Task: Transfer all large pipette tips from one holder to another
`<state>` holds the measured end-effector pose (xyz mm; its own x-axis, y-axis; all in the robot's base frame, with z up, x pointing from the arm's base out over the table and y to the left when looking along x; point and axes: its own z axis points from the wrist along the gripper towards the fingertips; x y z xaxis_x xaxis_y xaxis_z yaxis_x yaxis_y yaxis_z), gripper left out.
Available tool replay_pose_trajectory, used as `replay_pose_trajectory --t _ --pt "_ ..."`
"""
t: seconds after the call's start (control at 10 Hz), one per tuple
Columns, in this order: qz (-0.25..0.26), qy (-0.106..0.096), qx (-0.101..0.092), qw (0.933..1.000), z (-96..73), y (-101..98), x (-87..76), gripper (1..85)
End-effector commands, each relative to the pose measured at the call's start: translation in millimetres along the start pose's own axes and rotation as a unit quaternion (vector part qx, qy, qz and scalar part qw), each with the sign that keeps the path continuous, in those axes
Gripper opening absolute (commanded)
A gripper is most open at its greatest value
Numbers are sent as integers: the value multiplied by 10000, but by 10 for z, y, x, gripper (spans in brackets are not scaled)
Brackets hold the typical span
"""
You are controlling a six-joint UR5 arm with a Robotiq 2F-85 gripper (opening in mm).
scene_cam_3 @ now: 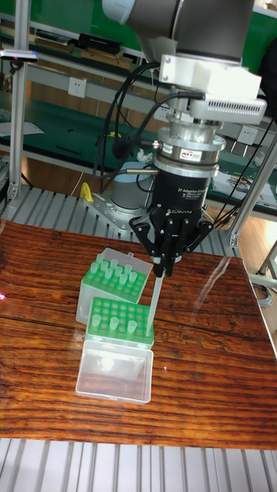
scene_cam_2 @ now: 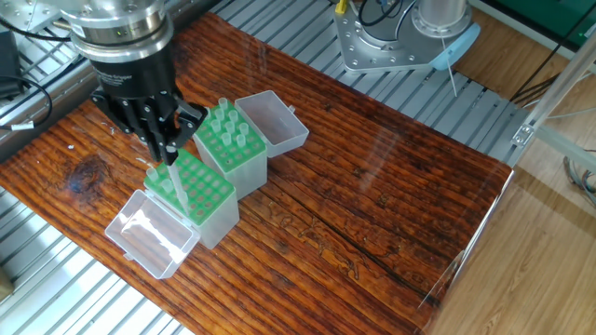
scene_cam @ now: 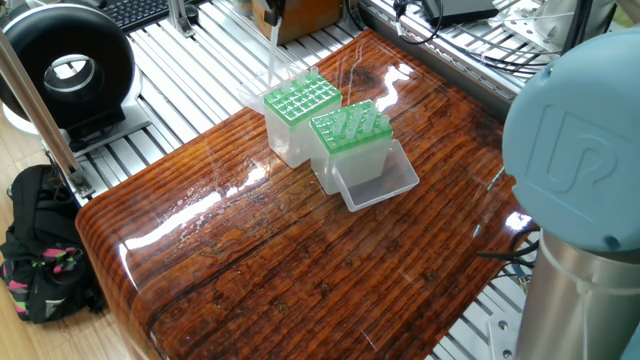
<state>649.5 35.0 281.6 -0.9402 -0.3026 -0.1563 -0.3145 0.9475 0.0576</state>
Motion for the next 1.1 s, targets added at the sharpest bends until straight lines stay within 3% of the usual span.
replay_pose_trajectory --t 0.0,0.3,1.0 --pt "55 15 -63 10000 -8 76 32 103" --pt "36 114 -56 9999 8 102 99 103" --pt "16 143 -90 9999 29 107 104 103"
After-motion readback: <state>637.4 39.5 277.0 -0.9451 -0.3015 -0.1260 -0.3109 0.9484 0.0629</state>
